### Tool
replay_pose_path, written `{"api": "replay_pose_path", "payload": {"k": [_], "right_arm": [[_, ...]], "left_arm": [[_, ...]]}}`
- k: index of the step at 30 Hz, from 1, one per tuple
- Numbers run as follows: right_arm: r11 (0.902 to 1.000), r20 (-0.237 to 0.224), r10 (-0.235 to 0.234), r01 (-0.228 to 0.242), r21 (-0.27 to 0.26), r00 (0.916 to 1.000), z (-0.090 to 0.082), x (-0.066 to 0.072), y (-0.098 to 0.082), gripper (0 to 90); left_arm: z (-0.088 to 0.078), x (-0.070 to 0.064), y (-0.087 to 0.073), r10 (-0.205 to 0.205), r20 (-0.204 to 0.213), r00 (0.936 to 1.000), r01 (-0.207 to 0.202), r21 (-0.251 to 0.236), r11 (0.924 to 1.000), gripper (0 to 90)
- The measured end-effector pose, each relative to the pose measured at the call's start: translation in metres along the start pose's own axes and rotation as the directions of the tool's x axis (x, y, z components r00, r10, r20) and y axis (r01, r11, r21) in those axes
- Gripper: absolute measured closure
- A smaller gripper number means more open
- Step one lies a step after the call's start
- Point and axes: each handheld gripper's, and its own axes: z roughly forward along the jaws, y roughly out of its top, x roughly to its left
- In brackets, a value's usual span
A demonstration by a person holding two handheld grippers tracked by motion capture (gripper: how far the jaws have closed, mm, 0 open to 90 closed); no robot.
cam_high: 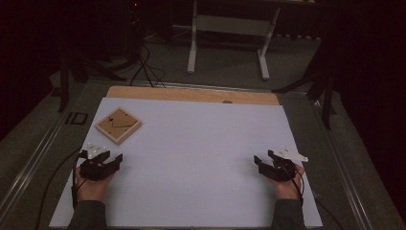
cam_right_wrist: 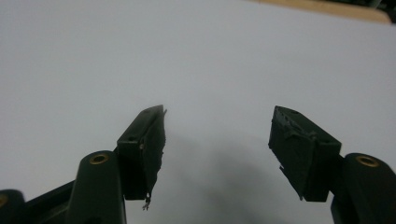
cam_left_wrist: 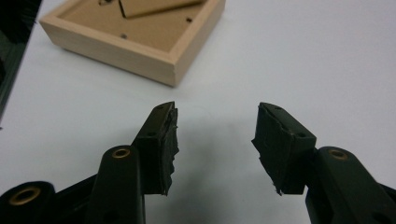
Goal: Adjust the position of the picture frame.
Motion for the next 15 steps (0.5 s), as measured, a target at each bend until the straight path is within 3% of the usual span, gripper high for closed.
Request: {"api": "replay_pose_path", "payload": {"k": [5,7,15], "right_arm": [[1.0,-0.001,-0.005,0.005,0.007,1.0,0.0016,-0.0005,-0.0004,35.5],[0.9999,-0.001,-0.01,0.01,0.003,0.9999,0.0014,0.0005,0.0,35.9],[0.9999,-0.005,0.009,-0.009,0.009,1.0,0.0011,-0.0032,-0.0011,35.7]], "left_arm": [[-0.0031,0.001,0.0006,-0.01,0.002,0.9999,0.01,-0.015,0.9998,48.8],[-0.0058,-0.0007,0.0026,0.018,-0.012,0.9998,-0.018,-0.026,0.9995,48.9],[-0.0074,-0.0036,0.0038,0.04,0.01,0.9992,-0.039,-0.039,0.9984,49.8]]}}
